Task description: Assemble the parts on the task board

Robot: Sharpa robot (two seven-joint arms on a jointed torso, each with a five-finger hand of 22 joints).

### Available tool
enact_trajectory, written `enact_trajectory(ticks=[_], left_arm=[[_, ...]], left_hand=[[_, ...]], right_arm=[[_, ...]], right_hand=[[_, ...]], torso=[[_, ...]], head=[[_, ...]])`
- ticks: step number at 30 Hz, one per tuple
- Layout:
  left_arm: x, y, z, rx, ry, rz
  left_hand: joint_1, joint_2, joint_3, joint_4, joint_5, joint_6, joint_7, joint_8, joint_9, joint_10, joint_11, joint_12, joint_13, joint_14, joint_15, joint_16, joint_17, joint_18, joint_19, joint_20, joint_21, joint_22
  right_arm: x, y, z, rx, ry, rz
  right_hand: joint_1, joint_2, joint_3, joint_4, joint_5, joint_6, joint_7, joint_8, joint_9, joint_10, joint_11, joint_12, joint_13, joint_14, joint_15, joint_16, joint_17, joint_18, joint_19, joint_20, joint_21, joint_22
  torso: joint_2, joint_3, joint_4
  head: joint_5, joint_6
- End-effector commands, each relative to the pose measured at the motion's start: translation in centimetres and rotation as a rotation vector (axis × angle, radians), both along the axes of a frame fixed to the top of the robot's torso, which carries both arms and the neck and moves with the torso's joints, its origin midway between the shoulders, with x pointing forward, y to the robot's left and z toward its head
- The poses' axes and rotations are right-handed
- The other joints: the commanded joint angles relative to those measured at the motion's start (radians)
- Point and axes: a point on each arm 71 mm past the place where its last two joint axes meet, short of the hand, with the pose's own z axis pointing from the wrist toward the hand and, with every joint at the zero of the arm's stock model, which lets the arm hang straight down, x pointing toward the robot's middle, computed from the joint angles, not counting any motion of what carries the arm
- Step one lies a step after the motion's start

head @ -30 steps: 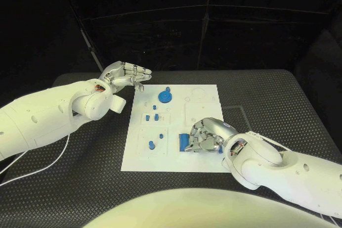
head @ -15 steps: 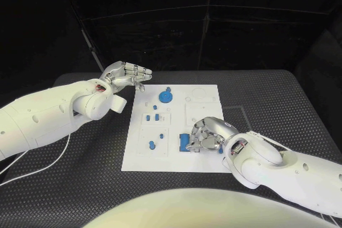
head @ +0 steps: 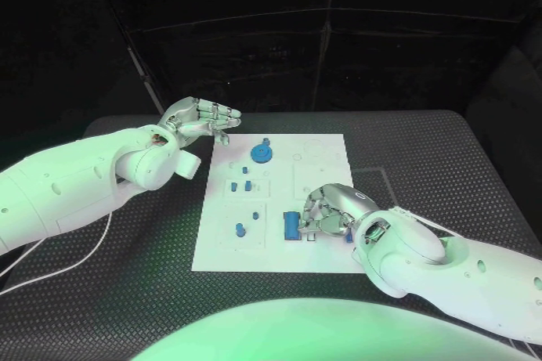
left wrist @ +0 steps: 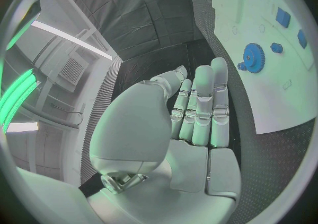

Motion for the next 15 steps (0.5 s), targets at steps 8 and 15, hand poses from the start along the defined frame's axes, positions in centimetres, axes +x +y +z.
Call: enact_trajectory(ticks=[8,15], left_arm=[[0.0,0.0,0.1,-0.007,-0.002,-0.005],[0.0,0.2,0.1,-0.006,-0.005,0.001]], left_hand=[[0.000,0.002,-0.004,-0.005,0.001,-0.003,0.003,0.006,-0.002,-0.008,-0.002,0.006,0.000,-0.007,0.002,0.004,-0.001,0.014,0.000,0.001,-0.005,-0.002],[0.001,0.002,-0.003,-0.006,0.001,-0.004,0.003,0.006,-0.002,-0.009,-0.002,0.007,0.000,-0.007,0.002,0.004,-0.001,0.014,0.000,0.001,-0.005,-0.002]], right_arm=[[-0.2,-2.5,0.8,0.073,-0.014,-0.091],[-0.7,-6.0,1.0,0.057,0.037,-0.155]], right_hand=[[-0.065,0.006,-0.019,0.050,0.071,-0.051,0.023,-0.062,-0.031,-0.022,0.017,-0.040,-0.130,0.085,0.011,-0.007,0.164,-0.017,-0.007,0.004,-0.004,-0.011],[-0.094,0.002,-0.049,0.090,0.153,-0.064,0.050,-0.160,-0.086,-0.030,0.041,-0.057,-0.146,0.085,0.032,-0.007,0.166,-0.016,-0.007,0.026,-0.004,-0.009]], torso=[[0.001,0.0018,-0.0015],[0.002,-0.0001,-0.0036]], head=[[-0.012,0.005],[-0.027,0.006]])
